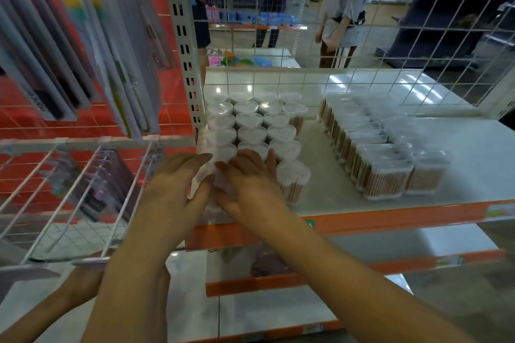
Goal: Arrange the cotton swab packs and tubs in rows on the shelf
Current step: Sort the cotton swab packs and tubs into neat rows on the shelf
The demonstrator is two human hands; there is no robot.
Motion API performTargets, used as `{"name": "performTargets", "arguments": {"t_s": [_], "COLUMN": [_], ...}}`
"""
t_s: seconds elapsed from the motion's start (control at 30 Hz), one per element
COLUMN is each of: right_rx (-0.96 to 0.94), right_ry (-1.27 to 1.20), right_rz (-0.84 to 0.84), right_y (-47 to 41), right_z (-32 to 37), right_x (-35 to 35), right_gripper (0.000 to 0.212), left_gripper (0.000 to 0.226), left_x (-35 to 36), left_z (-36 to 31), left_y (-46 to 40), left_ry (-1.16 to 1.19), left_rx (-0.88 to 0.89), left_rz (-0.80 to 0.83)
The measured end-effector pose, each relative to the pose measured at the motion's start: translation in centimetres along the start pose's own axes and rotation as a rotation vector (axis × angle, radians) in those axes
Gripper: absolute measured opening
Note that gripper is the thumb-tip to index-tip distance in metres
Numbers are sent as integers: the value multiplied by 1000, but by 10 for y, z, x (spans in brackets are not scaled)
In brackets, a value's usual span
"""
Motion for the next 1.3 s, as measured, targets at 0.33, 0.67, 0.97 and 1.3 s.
{"name": "performTargets", "arguments": {"t_s": [0.33,0.67,0.97,1.3], "right_rx": [93,254,424,508], "right_ry": [-507,-890,-1180,-1137], "right_rz": [-165,-146,-68,-147], "right_y": [6,20,20,31], "right_z": [-7,-29,-49,-56], "right_x": [-36,-81,-97,-99], "right_gripper": [44,29,20,32], "left_gripper": [32,36,57,75], "left_x": [-3,24,51,59], "left_z": [-17,-47,-62,-75], "left_y": [4,-2,1,7], "left_ry": [496,1129,1569,1615], "left_rx": [-130,-298,-403,-462], "left_rz": [-64,68,501,319]}}
Point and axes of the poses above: each hand's wrist, its own y-axis away from the middle knuckle, its own x-axis out of the palm, z = x × y, the point moved 4 cm from there along -y, towards the middle knuckle, and after that the axes turned 4 degrees about -y, right-handed, at the moved point
